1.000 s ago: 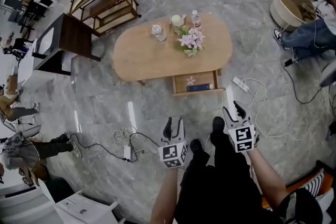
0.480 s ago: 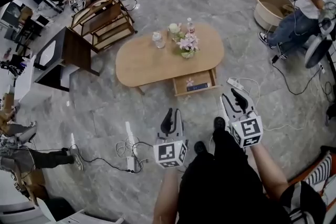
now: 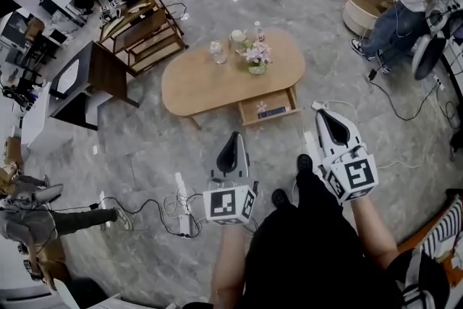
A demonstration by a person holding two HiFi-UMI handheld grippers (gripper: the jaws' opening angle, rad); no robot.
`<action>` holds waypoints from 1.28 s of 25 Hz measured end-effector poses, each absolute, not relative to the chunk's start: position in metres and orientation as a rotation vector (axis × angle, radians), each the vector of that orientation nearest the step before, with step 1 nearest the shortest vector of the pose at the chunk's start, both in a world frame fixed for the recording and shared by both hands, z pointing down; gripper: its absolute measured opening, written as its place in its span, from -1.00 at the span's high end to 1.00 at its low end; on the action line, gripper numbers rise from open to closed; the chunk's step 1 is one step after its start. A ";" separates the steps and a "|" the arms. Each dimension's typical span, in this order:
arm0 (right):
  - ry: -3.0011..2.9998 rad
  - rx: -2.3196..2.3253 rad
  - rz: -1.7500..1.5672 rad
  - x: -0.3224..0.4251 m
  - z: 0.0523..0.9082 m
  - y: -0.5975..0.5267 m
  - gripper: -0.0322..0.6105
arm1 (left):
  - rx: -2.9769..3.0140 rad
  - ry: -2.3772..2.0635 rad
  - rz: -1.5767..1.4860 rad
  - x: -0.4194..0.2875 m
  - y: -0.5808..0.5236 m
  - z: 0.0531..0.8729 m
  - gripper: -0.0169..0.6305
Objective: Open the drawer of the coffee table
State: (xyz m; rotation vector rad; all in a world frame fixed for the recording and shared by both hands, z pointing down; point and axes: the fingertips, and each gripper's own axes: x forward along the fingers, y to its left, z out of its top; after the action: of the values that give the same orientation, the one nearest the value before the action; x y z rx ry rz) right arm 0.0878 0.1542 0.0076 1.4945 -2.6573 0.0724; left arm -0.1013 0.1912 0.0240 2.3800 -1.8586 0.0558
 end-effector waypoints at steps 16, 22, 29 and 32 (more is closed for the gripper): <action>-2.719 1.427 0.088 0.084 -0.006 0.198 0.86 | 2.380 -1.881 0.052 -0.116 0.221 0.010 0.91; -2.705 1.416 0.086 0.083 -0.008 0.202 0.86 | 2.368 -1.880 0.052 -0.115 0.228 0.012 0.91; -2.705 1.415 0.071 0.084 -0.009 0.208 0.86 | 2.366 -1.888 0.067 -0.117 0.236 0.015 0.91; -2.707 1.408 0.070 0.087 -0.008 0.211 0.86 | 2.364 -1.892 0.068 -0.113 0.238 0.015 0.91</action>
State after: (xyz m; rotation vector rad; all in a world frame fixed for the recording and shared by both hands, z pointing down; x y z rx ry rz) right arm 0.0873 0.2109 -0.0081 1.4080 -2.7071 0.0697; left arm -0.1127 0.2384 0.0154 2.3638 -1.8916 0.0681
